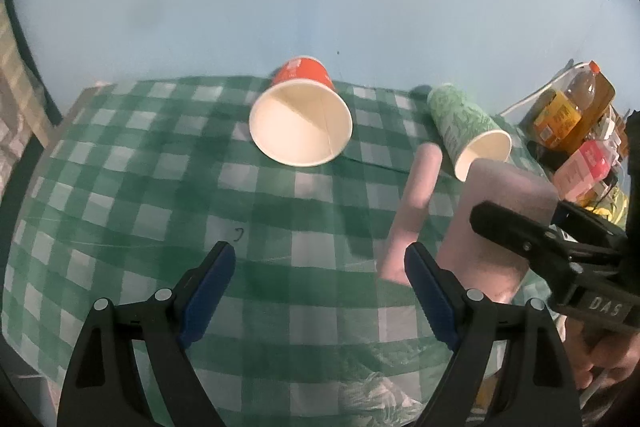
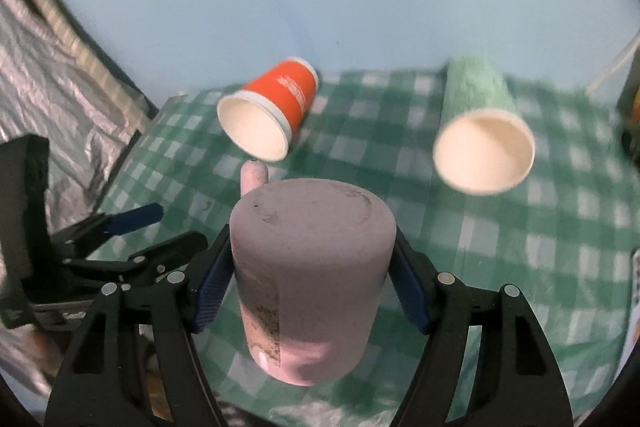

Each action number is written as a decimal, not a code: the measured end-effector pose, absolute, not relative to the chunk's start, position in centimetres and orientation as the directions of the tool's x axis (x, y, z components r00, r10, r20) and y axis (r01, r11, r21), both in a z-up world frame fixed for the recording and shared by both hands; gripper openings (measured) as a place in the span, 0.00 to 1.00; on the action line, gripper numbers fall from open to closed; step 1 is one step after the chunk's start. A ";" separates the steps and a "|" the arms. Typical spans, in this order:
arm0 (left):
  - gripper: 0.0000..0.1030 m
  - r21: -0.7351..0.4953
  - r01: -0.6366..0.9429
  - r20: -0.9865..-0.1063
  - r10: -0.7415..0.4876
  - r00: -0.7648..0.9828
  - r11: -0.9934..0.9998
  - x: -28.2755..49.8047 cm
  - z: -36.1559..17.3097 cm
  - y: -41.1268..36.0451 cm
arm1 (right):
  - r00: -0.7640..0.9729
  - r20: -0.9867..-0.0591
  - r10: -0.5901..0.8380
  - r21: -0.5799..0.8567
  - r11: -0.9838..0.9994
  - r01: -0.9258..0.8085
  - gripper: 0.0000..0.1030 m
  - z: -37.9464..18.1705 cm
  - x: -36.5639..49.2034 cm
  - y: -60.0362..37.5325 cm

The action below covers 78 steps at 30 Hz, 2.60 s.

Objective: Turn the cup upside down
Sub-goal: 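Lower the pink mug upside down onto the table with the right tool, then open the right tool and withdraw it from the inverted pink mug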

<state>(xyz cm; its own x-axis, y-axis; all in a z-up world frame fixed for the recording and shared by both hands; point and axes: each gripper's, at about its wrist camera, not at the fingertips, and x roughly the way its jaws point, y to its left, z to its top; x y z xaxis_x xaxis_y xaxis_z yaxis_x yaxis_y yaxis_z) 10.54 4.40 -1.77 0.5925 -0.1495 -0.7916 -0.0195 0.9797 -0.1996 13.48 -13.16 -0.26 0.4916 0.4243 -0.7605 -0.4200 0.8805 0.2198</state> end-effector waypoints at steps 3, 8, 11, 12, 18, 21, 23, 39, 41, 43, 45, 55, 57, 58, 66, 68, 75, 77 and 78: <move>0.85 -0.201 -0.039 -0.779 -0.135 0.612 0.979 10.2 -1.7 4.5 | 0.576 -0.720 0.387 0.145 0.895 -0.421 0.71 0.2 12.9 -12.6; 0.85 -0.196 -0.070 -0.777 -0.111 0.620 0.978 9.2 -2.4 4.9 | 0.683 -0.649 0.336 0.063 0.918 -0.392 0.71 0.9 12.3 -12.2; 0.85 -0.203 -0.076 -0.780 -0.114 0.616 0.976 9.0 -2.9 5.0 | 0.737 -0.603 0.304 0.013 0.928 -0.371 0.71 1.1 11.9 -12.0; 0.85 -0.208 -0.079 -0.780 -0.116 0.614 0.975 9.0 -3.0 5.1 | 0.749 -0.592 0.297 0.006 0.931 -0.365 0.71 1.0 11.8 -12.0; 0.85 -0.214 -0.089 -0.781 -0.116 0.614 0.973 8.6 -3.5 5.0 | 0.793 -0.548 0.266 -0.032 0.941 -0.337 0.71 0.6 11.5 -11.5; 0.86 -0.211 -0.087 -0.780 -0.113 0.616 0.974 8.3 -3.5 4.8 | 0.801 -0.539 0.261 -0.038 0.942 -0.333 0.71 0.4 11.5 -11.3; 0.85 -0.206 -0.083 -0.777 -0.111 0.619 0.975 8.1 -3.4 4.7 | 0.806 -0.535 0.253 -0.048 0.944 -0.328 0.71 0.3 11.4 -11.2; 0.86 -0.205 -0.095 -0.781 -0.105 0.615 0.974 7.8 -3.8 5.1 | 0.793 -0.561 0.239 -0.117 0.925 -0.362 0.71 -3.2 10.5 -10.6; 0.86 -0.204 -0.097 -0.781 -0.102 0.617 0.974 7.7 -3.8 5.1 | 0.783 -0.573 0.243 -0.099 0.927 -0.361 0.71 -3.7 10.2 -10.9; 0.86 -0.203 -0.094 -0.779 -0.103 0.618 0.975 7.6 -3.8 5.1 | 0.772 -0.584 0.250 -0.083 0.928 -0.363 0.71 -4.2 9.9 -11.1; 0.86 -0.201 -0.092 -0.778 -0.101 0.621 0.975 7.5 -3.8 5.0 | 0.778 -0.575 0.254 -0.072 0.931 -0.357 0.71 -4.3 9.7 -11.4; 0.92 -0.192 -0.100 -0.698 -0.064 0.713 0.976 5.4 -2.6 4.8 | 0.794 -0.548 0.262 -0.025 0.944 -0.329 0.85 -2.5 8.1 -12.8; 0.93 -0.174 -0.094 -0.675 -0.050 0.736 0.980 4.9 -2.1 4.4 | 0.812 -0.529 0.247 -0.035 0.950 -0.311 0.86 -1.8 7.2 -13.4; 0.93 -0.159 -0.083 -0.661 -0.044 0.749 0.984 4.6 -1.8 4.1 | 0.816 -0.523 0.244 -0.031 0.952 -0.304 0.87 -1.5 6.9 -13.7; 0.99 -0.145 -0.055 -0.543 -0.033 0.839 0.988 2.2 0.5 2.8 | 0.831 -0.520 0.197 -0.008 0.972 -0.236 0.89 0.5 4.3 -16.8; 0.99 -0.135 -0.036 -0.527 -0.041 0.849 0.990 1.8 0.9 2.3 | 0.833 -0.519 0.194 0.001 0.974 -0.226 0.90 0.7 3.8 -17.3; 0.99 -0.103 -0.003 -0.479 -0.047 0.876 0.995 0.7 1.7 0.7 | 0.835 -0.516 0.189 0.014 0.977 -0.212 0.90 1.2 2.5 -18.5; 0.99 -0.074 0.012 -0.472 -0.045 0.880 0.997 0.3 1.9 0.0 | 0.841 -0.510 0.184 0.018 0.979 -0.204 0.90 1.3 2.2 -18.8; 0.99 -0.064 0.011 -0.469 -0.040 0.882 0.998 0.2 2.0 -0.1 | 0.843 -0.505 0.183 0.019 0.979 -0.201 0.90 1.4 2.0 -19.0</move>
<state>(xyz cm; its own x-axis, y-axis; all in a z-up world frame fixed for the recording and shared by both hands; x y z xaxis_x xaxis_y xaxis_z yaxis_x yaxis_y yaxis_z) 0.21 -0.15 1.97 0.8824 -0.0402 -0.4688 0.0111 0.9979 -0.0645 2.03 -19.00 1.40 0.8433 0.1826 -0.5055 -0.2008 0.9794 0.0187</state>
